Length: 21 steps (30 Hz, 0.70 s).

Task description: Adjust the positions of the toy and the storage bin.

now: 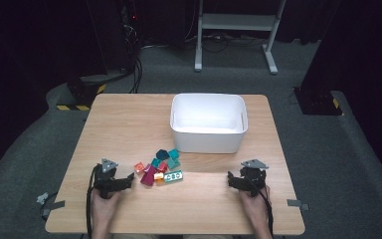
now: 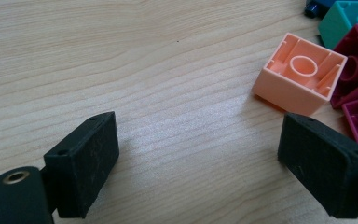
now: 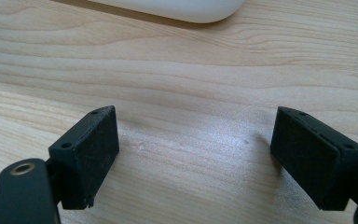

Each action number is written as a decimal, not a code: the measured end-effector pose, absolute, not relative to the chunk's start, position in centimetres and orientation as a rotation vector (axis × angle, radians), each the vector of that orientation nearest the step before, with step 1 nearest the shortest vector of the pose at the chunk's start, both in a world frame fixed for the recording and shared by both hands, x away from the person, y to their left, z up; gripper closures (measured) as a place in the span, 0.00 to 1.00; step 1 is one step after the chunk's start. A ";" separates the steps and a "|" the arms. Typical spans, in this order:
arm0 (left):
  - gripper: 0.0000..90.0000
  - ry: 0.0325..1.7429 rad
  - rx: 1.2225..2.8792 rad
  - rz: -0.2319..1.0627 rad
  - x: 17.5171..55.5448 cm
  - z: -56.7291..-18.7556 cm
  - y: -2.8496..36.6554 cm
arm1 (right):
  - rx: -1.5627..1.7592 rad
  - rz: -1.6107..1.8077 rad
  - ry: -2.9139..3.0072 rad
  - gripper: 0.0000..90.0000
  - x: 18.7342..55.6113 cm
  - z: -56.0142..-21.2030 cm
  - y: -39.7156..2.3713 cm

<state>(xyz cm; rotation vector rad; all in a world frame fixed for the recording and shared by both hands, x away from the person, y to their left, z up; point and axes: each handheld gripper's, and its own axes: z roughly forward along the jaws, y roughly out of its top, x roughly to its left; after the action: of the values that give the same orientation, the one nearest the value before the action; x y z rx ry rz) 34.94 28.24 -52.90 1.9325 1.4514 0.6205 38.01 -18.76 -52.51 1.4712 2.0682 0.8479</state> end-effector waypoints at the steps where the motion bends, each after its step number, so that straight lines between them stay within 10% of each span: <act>1: 0.14 1.452 1.932 0.621 34.9 -52.9 28.2 | 1.471 0.848 2.068 0.17 38.0 -52.5 -18.8; 21: 0.15 1.456 1.925 0.625 34.9 -52.9 28.2 | 1.474 0.845 2.069 0.16 38.1 -52.5 -18.8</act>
<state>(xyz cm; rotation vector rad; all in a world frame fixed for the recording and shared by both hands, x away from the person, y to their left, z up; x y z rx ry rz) 34.86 28.19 -52.91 1.9250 1.4556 0.6249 38.06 -18.82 -52.50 1.4738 2.0691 0.8454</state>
